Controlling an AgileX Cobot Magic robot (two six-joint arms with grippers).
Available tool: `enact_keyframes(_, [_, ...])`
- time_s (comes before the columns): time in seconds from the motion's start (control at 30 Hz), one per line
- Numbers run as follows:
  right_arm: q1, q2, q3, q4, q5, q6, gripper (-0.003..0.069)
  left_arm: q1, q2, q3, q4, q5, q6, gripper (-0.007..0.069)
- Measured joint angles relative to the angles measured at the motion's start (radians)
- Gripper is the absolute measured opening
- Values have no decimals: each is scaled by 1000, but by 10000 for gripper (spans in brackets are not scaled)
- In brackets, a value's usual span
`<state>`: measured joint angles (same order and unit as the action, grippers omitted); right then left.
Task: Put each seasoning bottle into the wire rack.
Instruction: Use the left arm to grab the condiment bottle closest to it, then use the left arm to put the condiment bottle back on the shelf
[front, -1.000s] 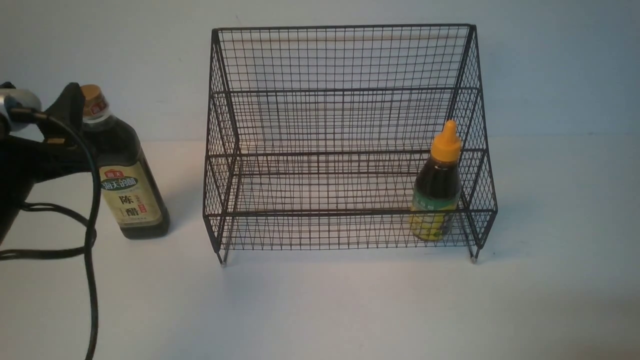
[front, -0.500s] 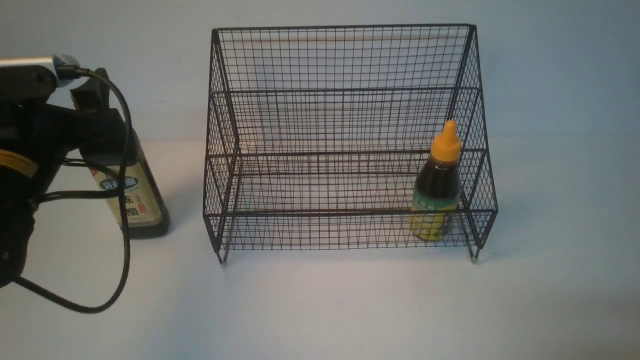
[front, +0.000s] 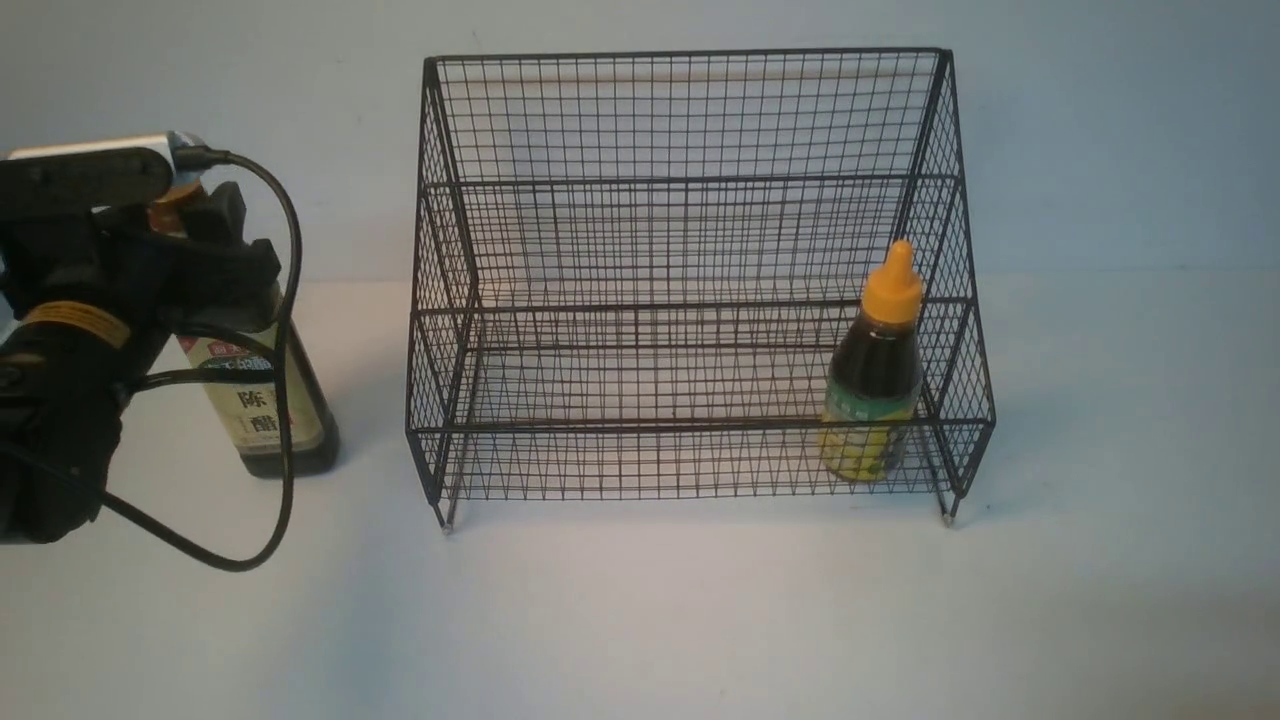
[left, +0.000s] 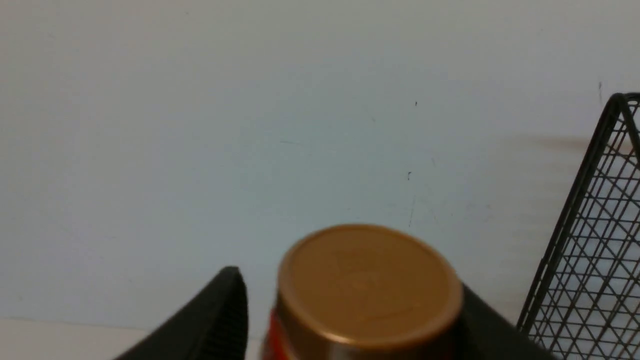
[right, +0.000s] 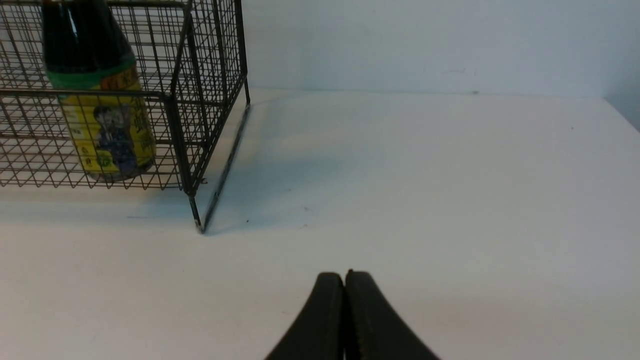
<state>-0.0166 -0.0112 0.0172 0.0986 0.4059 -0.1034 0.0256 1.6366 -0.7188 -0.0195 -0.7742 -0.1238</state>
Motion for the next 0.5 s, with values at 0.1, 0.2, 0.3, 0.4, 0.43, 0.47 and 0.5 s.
enact_keyframes(0.1, [0,0,0,0,0,0,-15,0,0,-1,2,-4,1,311])
enact_keyframes(0.2, [0,0,0,0,0,0,-15,0,-7,-1,6,0,1,311])
enact_keyframes(0.3, [0,0,0,0,0,0,-15,0,-36,1,33,48,1,311])
enact_keyframes(0.4, [0,0,0,0,0,0,-15,0,-116,-5,79,153,1,310])
enact_keyframes(0.43, [0,0,0,0,0,0,-15,0,-140,-13,89,184,1,310])
enact_keyframes(0.47, [0,0,0,0,0,0,-15,0,-171,-28,100,229,1,310])
enact_keyframes(0.5, [0,0,0,0,0,0,-15,0,-196,-48,112,271,1,310])
